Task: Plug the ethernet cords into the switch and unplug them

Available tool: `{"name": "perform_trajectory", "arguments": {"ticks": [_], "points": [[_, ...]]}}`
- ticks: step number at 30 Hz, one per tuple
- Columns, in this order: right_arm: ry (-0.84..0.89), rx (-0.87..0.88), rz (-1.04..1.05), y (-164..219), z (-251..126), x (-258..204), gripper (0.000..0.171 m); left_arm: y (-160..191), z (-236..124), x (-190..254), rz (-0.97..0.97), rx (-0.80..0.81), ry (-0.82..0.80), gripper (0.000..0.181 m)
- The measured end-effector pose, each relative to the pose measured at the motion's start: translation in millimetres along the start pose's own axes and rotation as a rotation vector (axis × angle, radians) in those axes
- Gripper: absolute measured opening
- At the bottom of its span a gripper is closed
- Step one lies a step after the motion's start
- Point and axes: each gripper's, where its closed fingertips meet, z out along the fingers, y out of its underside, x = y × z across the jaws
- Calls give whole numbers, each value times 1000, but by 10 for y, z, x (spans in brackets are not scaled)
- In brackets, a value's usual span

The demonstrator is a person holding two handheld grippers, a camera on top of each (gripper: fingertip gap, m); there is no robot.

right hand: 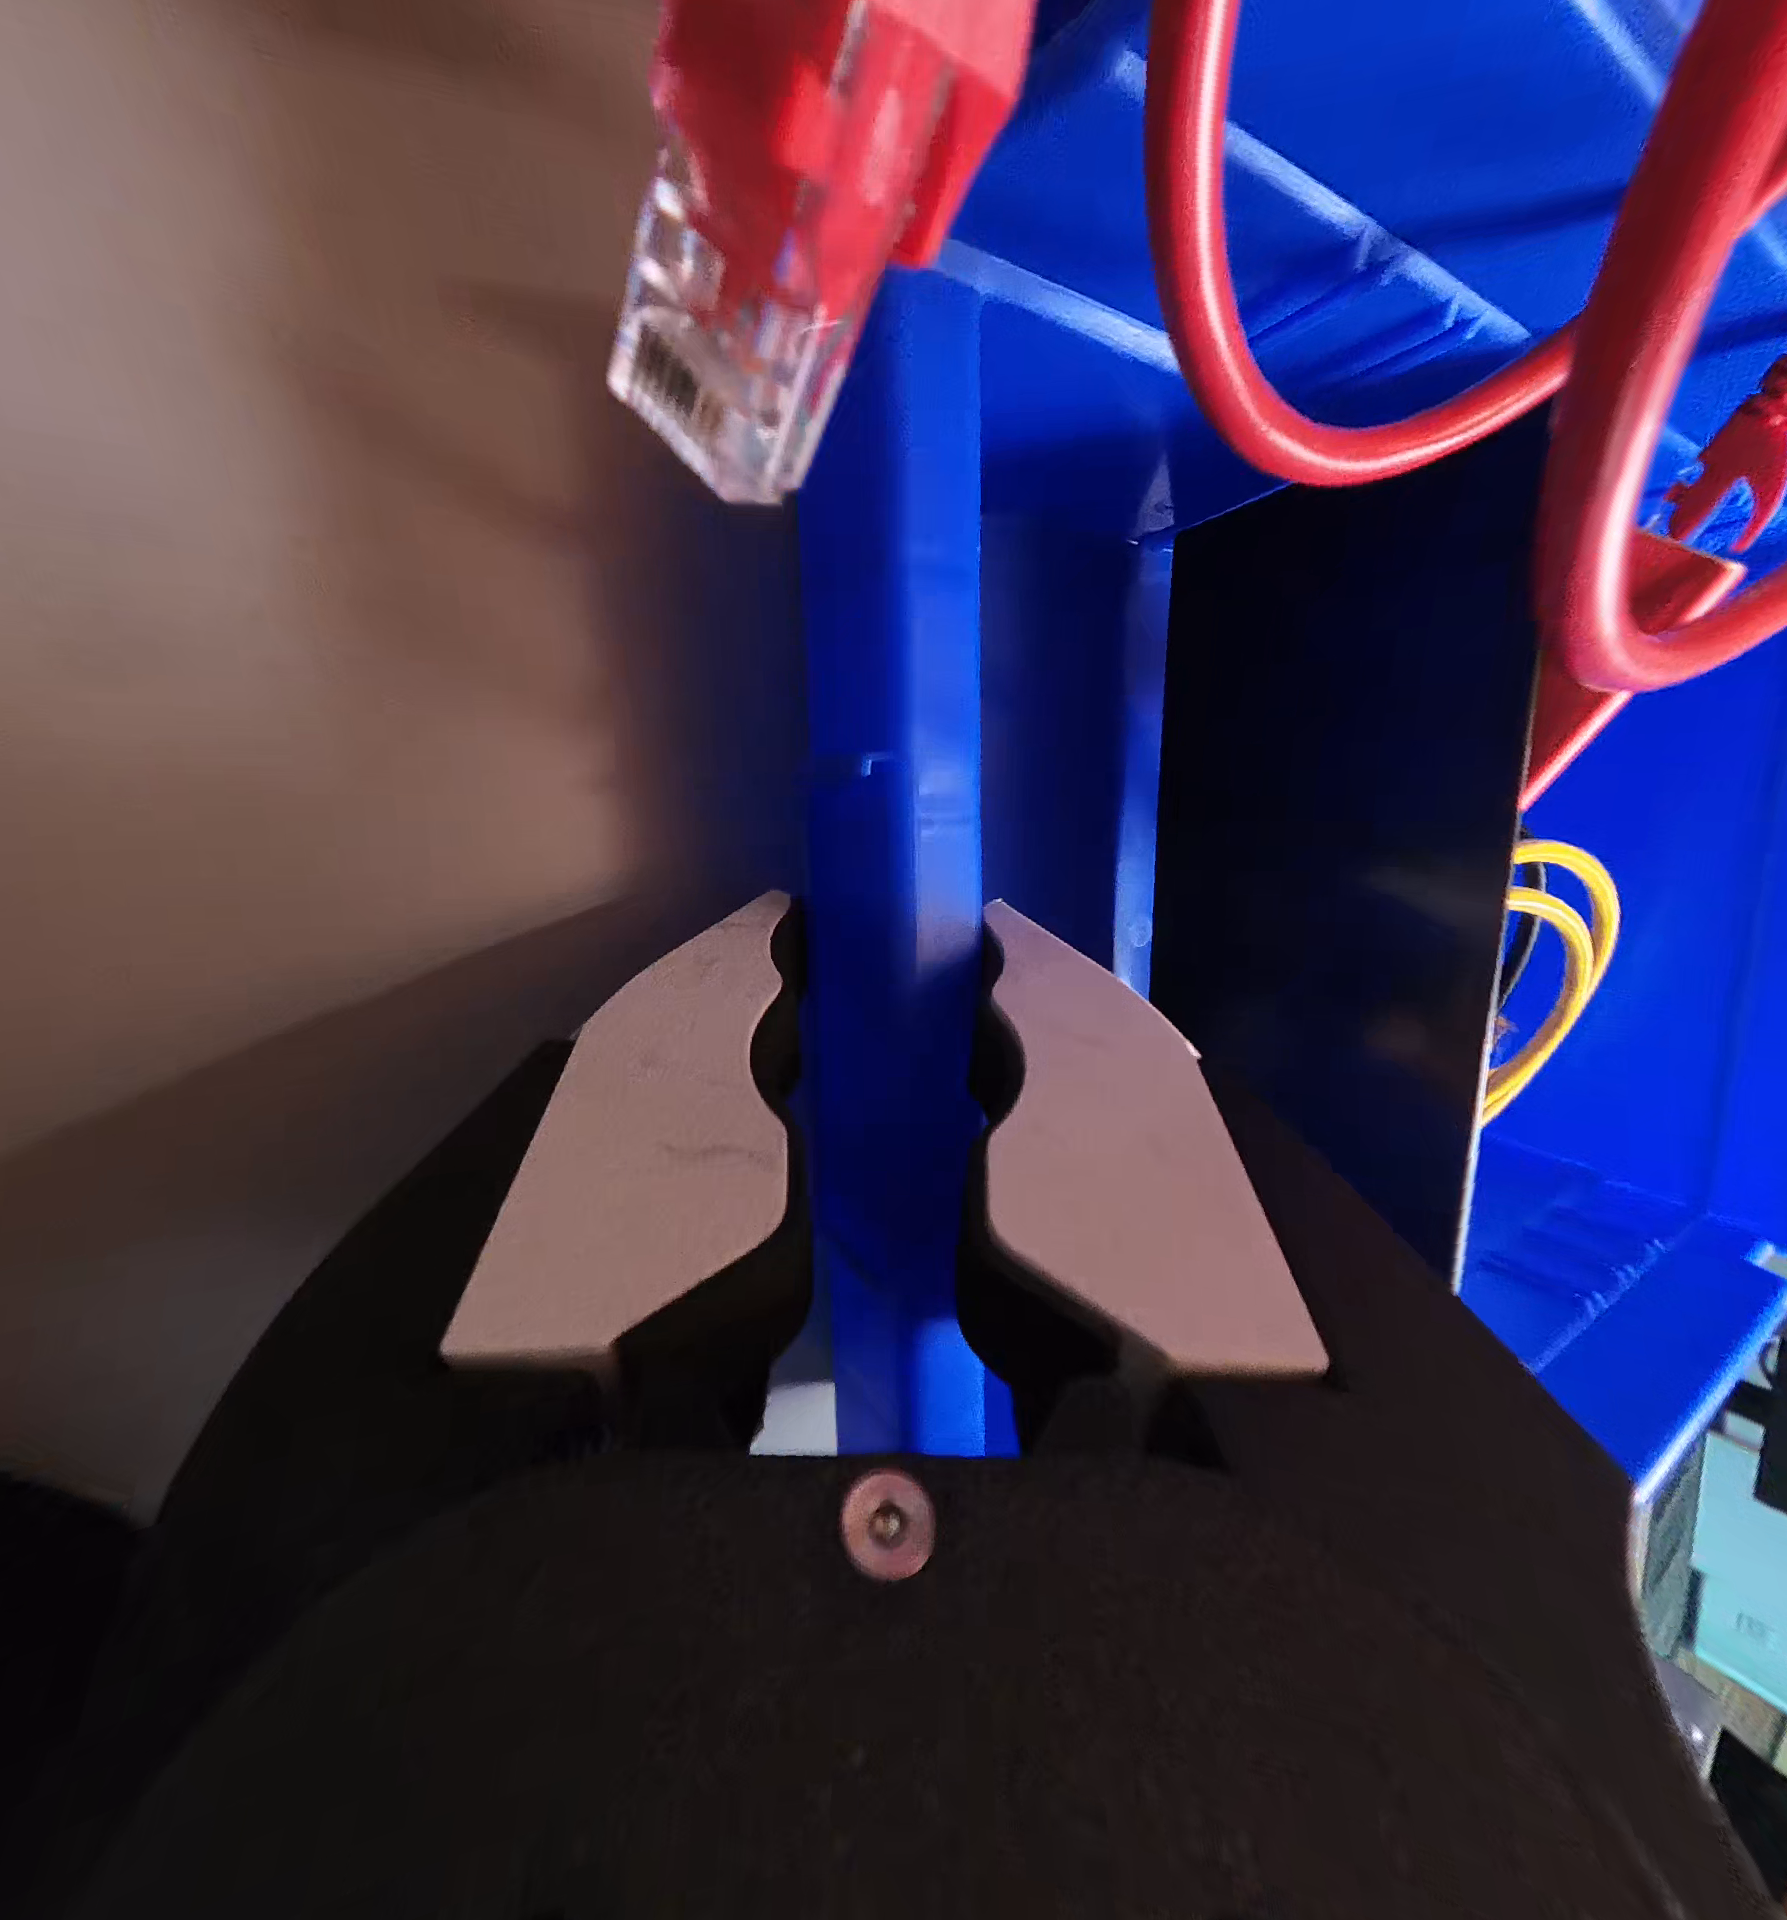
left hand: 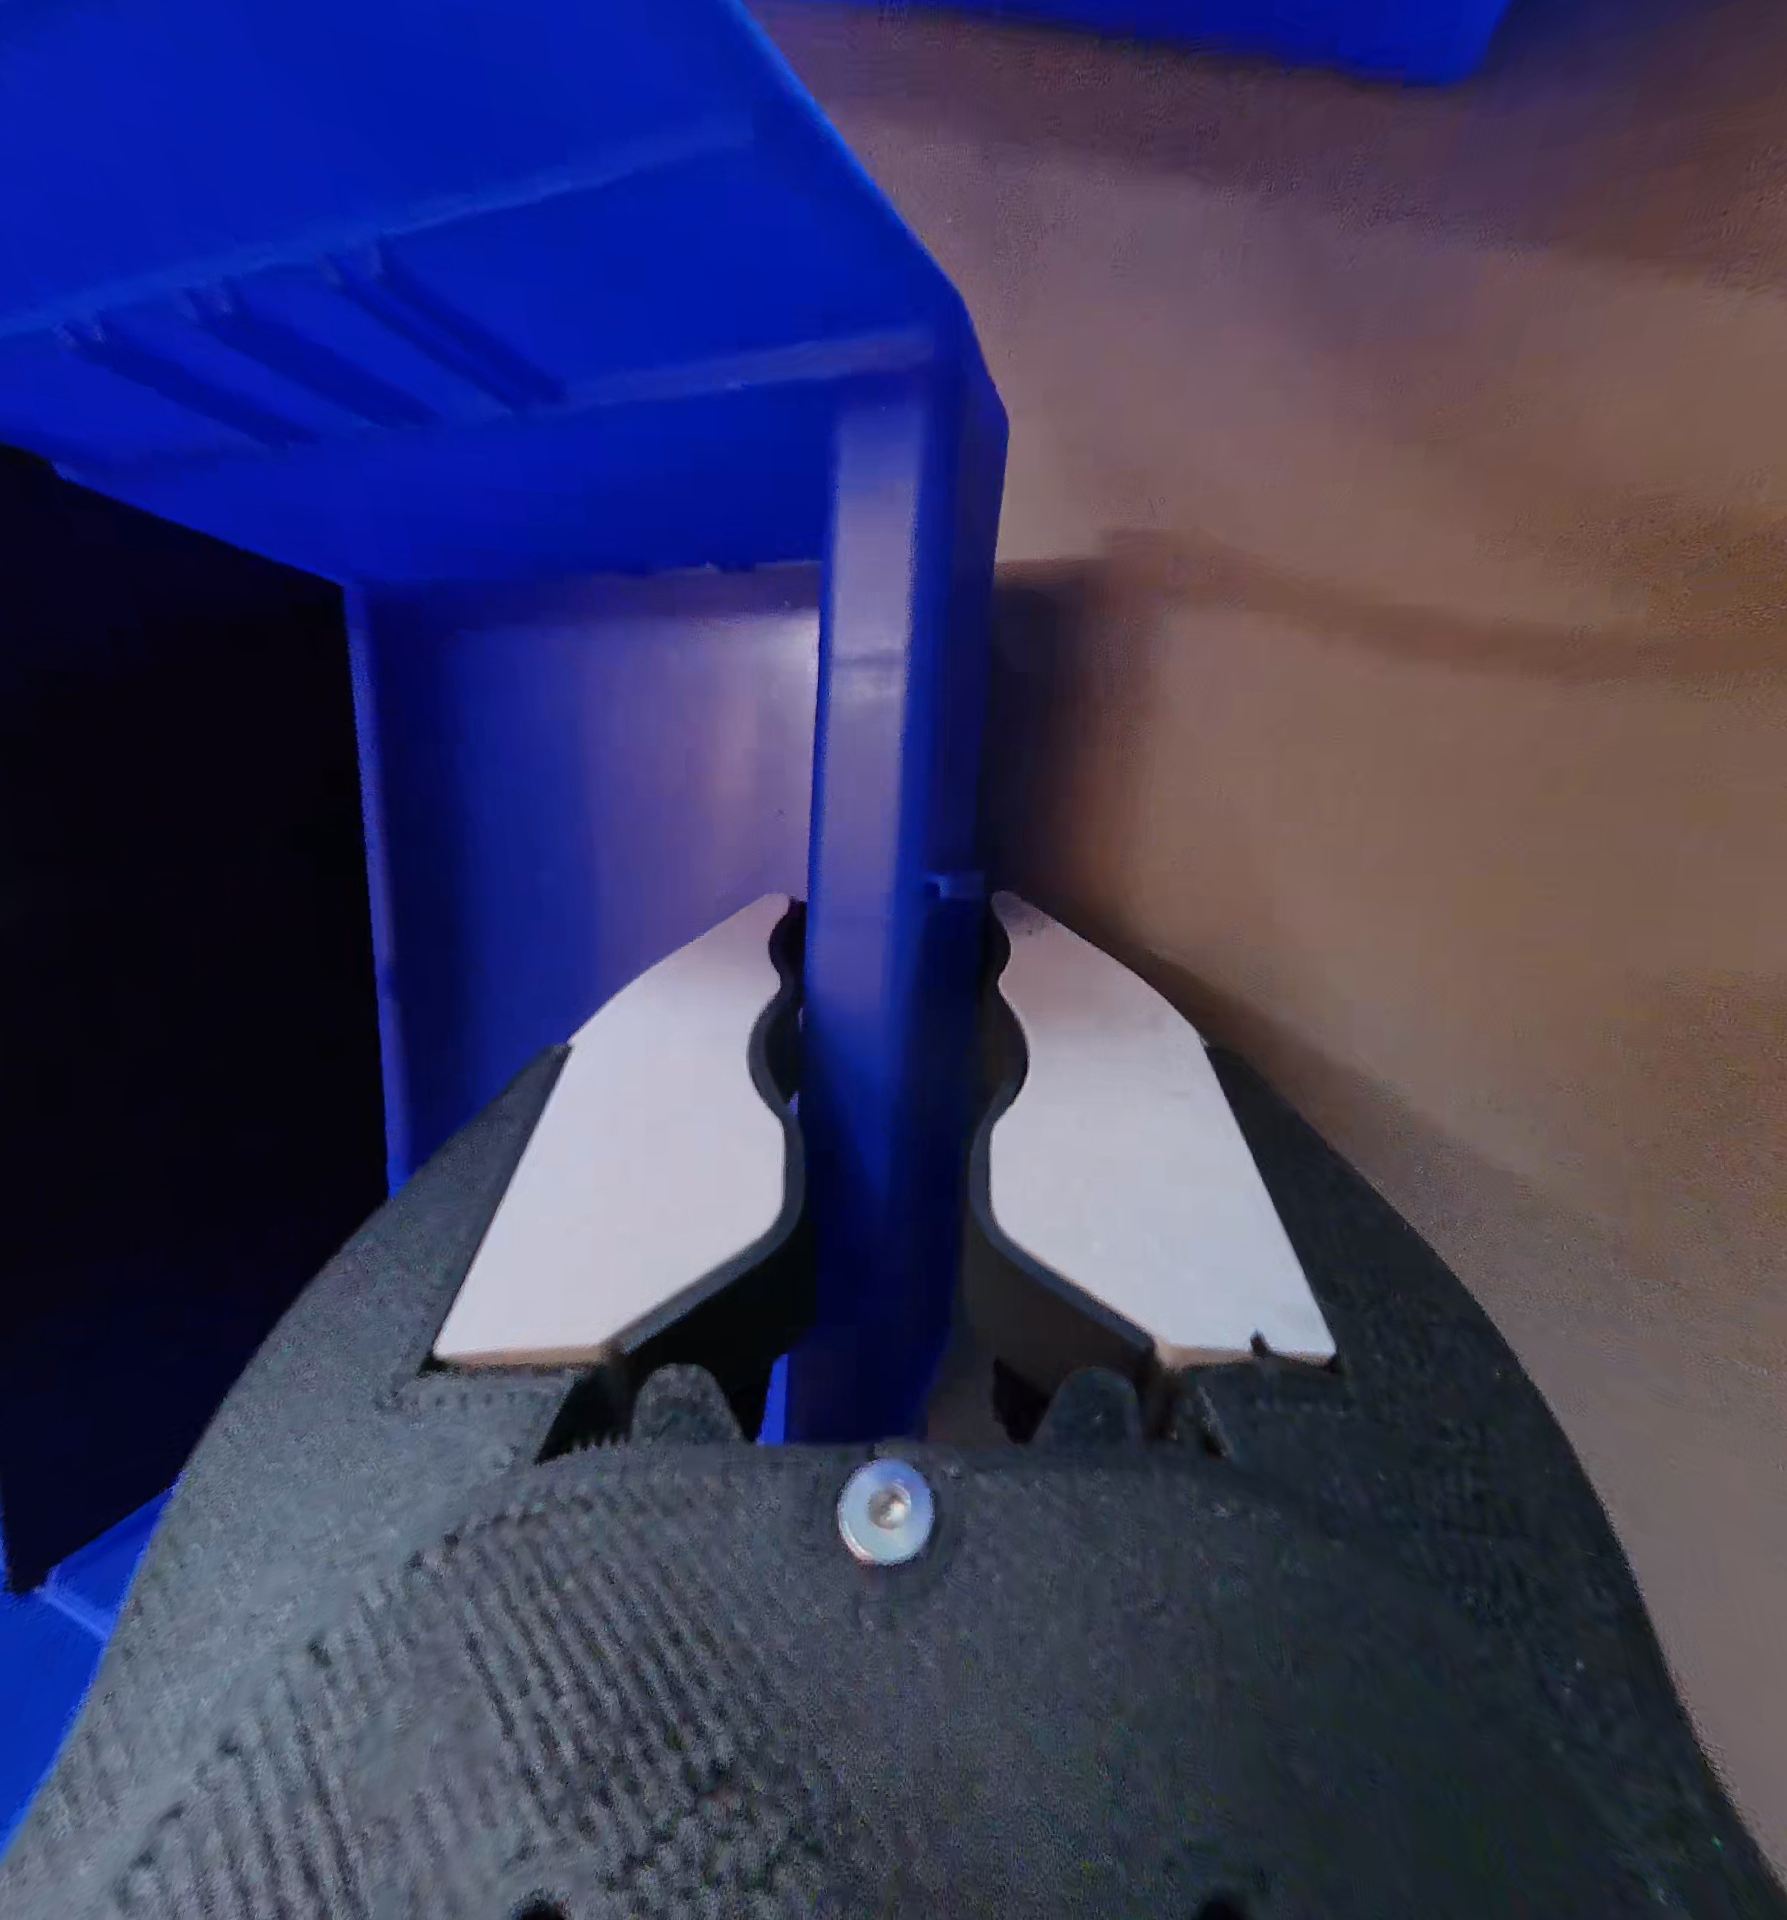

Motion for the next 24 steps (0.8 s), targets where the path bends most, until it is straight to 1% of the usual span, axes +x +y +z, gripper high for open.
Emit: {"name": "perform_trajectory", "arguments": {"ticks": [3, 5, 7, 8, 10, 11, 12, 13, 14, 16, 18, 19, 21, 22, 23, 24], "points": [[22, 48, 15, -127, -122, -172, 31, -199, 32, 57, 144, 79, -8, 32], [32, 151, 106, -273, -334, -225, 34, -339, -36, 94, 180, 188, -17, 32], [62, 286, 265, -372, -673, -175, 35, -449, -226, 102, 104, 303, -16, 33], [104, 343, 357, -356, -862, -102, 34, -491, -340, 113, 53, 354, -8, 36], [237, 418, 571, -144, -1188, 104, 33, -629, -569, 203, -61, 477, 36, 36], [311, 439, 683, 31, -1300, 202, 33, -716, -650, 285, -127, 539, 73, 36], [394, 445, 790, 237, -1369, 295, 38, -797, -685, 399, -192, 583, 128, 37], [454, 438, 872, 427, -1383, 346, 42, -874, -681, 529, -244, 611, 192, 41], [477, 421, 932, 570, -1338, 359, 48, -956, -657, 636, -288, 636, 240, 46], [437, 392, 1017, 691, -1129, 346, 58, -1137, -574, 734, -367, 681, 277, 49], [364, 375, 1068, 683, -902, 345, 61, -1277, -414, 751, -430, 655, 248, 57], [343, 374, 1084, 673, -812, 369, 61, -1323, -336, 715, -466, 639, 197, 61], [305, 372, 1128, 657, -678, 420, 56, -1382, -263, 640, -542, 632, 111, 53], [324, 358, 1144, 688, -641, 464, 53, -1399, -240, 607, -577, 629, 76, 51], [371, 335, 1131, 745, -623, 514, 42, -1407, -213, 572, -603, 624, 35, 51], [395, 325, 1122, 776, -611, 544, 36, -1413, -185, 529, -628, 619, -9, 49]]}}
